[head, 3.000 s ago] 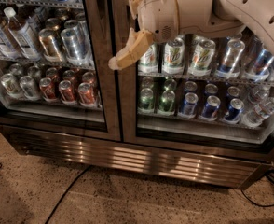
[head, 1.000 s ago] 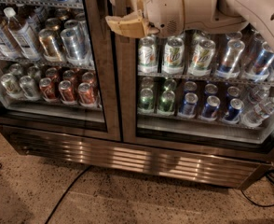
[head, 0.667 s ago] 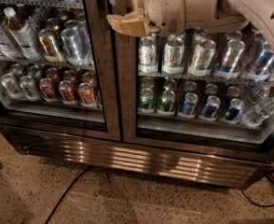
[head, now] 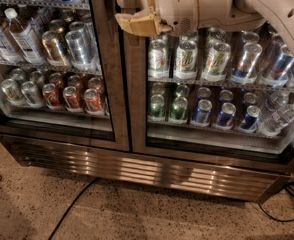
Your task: Open right fridge door
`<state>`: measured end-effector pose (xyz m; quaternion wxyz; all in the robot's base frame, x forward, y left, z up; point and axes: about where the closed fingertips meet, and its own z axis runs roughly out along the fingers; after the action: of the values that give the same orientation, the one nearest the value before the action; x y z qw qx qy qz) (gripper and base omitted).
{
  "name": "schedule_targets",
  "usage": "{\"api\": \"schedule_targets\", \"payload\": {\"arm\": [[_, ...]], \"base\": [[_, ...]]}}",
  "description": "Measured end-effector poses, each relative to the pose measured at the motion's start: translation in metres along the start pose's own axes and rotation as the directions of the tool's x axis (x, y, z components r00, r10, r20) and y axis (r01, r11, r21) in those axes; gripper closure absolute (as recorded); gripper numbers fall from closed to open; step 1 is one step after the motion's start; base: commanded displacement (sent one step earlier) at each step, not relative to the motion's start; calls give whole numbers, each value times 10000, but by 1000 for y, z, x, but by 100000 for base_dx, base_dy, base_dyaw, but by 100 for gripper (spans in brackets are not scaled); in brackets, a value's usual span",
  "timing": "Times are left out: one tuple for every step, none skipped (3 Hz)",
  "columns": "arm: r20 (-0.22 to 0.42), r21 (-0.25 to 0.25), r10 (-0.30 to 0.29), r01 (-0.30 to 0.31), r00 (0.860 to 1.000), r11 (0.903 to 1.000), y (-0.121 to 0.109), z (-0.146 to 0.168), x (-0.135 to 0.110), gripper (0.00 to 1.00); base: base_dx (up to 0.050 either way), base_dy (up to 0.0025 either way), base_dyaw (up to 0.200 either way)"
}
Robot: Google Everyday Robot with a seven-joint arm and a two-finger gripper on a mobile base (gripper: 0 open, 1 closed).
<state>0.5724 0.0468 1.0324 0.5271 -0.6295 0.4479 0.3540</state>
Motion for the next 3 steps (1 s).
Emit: {"api": "schedule_targets", "payload": {"arm": [[0, 0, 0, 0, 10000, 10000, -8, -2, 4, 100], [3, -3, -2, 2, 10000, 10000, -35, 20, 15, 100], [3, -3, -2, 2, 10000, 10000, -35, 20, 15, 100]], "base": [[0, 0, 0], [0, 0, 0], [0, 0, 0]]}}
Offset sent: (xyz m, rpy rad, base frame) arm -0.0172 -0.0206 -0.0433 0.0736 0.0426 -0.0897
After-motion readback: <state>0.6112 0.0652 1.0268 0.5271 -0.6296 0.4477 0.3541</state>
